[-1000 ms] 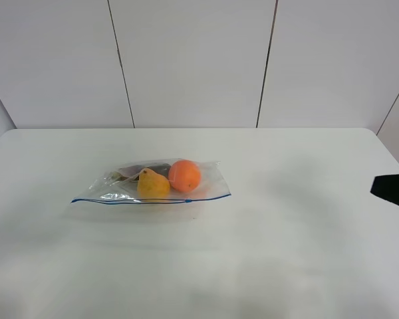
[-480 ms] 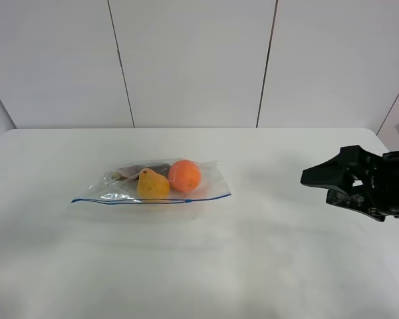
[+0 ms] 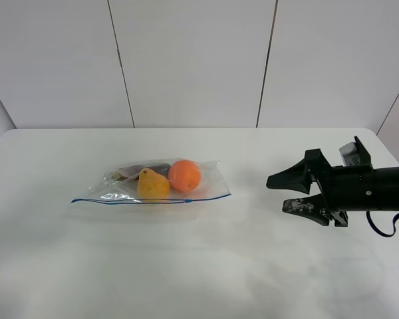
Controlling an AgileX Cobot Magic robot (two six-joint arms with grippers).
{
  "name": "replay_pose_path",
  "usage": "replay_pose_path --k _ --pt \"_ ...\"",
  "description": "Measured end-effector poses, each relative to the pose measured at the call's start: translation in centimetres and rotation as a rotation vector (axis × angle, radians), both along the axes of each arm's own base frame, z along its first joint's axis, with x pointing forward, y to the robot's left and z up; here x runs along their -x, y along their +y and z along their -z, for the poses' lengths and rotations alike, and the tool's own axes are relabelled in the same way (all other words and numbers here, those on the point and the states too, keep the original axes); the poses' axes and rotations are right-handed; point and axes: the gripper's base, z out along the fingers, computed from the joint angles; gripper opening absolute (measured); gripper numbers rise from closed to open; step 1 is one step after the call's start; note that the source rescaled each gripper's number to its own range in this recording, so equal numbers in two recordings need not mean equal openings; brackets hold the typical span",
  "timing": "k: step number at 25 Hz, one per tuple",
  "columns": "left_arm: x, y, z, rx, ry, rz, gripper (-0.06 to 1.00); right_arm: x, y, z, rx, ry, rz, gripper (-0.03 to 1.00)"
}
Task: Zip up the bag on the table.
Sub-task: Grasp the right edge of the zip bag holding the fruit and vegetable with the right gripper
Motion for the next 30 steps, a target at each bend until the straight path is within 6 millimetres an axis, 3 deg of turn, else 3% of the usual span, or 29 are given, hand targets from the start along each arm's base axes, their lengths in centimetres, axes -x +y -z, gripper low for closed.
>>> replay_pose_path --k 9,16,21,23,26,30 --pt "0.0 0.0 0.0 0.0 0.0 0.0 1.0 -3.6 4.8 0.8 0.042 -0.001 -0.107 0.9" --pt "0.0 0.0 0.0 0.0 0.0 0.0 1.0 -5.6 7.5 2.4 0.048 0.035 -0.113 0.89" --pt "0.0 0.0 0.0 0.0 0.0 0.0 1.0 -6.5 8.3 3.9 0.039 0.078 -0.117 0.85" --pt "0.0 0.0 0.0 0.0 0.0 0.0 1.0 -6.7 8.3 4.3 0.039 0.089 -0.113 0.76" --pt "0.0 0.0 0.0 0.0 0.0 0.0 1.0 -6.8 8.4 4.3 0.036 0.087 -0.107 0.54" --pt "0.0 0.0 0.0 0.0 0.0 0.0 1.0 -6.8 8.4 4.3 0.043 0.061 -0.122 0.07"
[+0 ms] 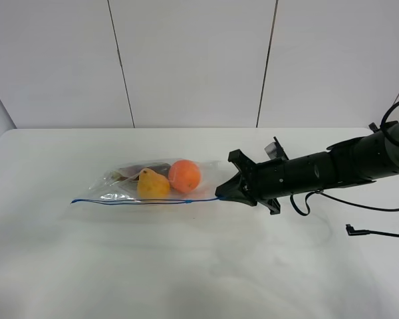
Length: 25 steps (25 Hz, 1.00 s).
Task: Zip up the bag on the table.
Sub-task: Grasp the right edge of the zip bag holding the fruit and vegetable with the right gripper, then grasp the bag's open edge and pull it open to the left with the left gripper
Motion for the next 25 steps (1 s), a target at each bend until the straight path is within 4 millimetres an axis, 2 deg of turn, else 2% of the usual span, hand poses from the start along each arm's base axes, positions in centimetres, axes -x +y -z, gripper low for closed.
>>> replay_pose_path --k 2,16,22,25 --pt "0.0 0.0 0.0 0.0 0.0 0.0 1.0 0.0 0.0 0.0 -0.001 -0.01 -0.009 0.0" --pt "0.0 0.0 -0.1 -0.004 -0.003 0.003 1.0 -0.1 0.1 -0.1 -0.01 -0.021 -0.005 0.0" --pt "0.2 -0.4 -1.7 0.046 -0.06 0.03 1.0 -0.1 0.1 -0.1 0.0 -0.046 -0.025 0.0" --pt "-1.0 -0.9 -2.3 0.089 -0.058 0.048 1.0 -0.1 0.1 -0.1 0.004 -0.056 -0.031 0.0"
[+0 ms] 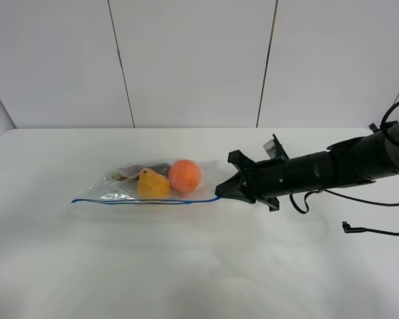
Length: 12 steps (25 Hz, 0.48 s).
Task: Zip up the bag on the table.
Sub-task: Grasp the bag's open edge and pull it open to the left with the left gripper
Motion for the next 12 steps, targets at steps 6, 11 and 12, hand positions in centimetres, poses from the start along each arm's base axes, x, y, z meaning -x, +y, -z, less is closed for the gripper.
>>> replay_pose_path --k 6,11,12 --pt "-5.4 -0.4 -1.7 -0.056 -0.012 0.028 1.0 0.0 0.0 0.0 -0.003 -0.005 0.002 0.0" --pt "-9.7 -0.9 -2.6 -0.107 0.006 0.069 1.0 0.0 0.0 0.0 0.004 -0.022 -0.012 0.0" --pt "-10.4 -1.0 -2.7 -0.106 0.011 0.078 1.0 0.0 0.0 0.0 0.005 -0.024 -0.013 0.0"
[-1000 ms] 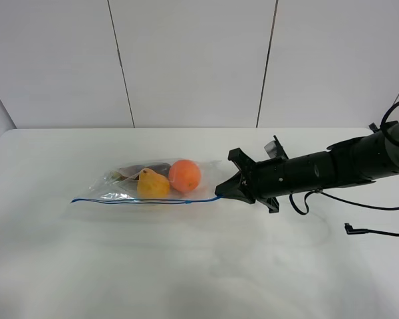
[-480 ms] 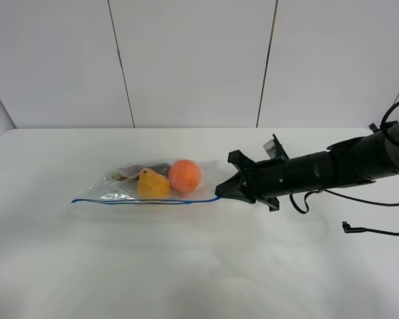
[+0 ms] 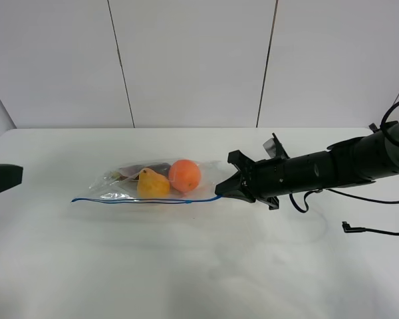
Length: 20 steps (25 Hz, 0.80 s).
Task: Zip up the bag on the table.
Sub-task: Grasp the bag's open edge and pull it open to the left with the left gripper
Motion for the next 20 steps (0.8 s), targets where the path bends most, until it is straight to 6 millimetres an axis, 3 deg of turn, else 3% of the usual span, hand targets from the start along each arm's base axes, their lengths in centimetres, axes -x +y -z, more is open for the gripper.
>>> replay_pose_path --k 5,13,20 --pt "-1.7 -2.1 0.2 0.023 0.042 0.137 1.0 0.1 0.1 -0.1 -0.013 0.0 -0.011 0.0" --pt "0.3 -7.2 0.4 -0.088 -0.021 0.536 1.0 0.1 0.1 -0.1 -0.013 -0.002 -0.013 0.0" --pt "-2.6 -9.6 2.2 -0.154 -0.021 0.556 1.0 0.1 0.2 -0.1 -0.02 -0.001 -0.018 0.0"
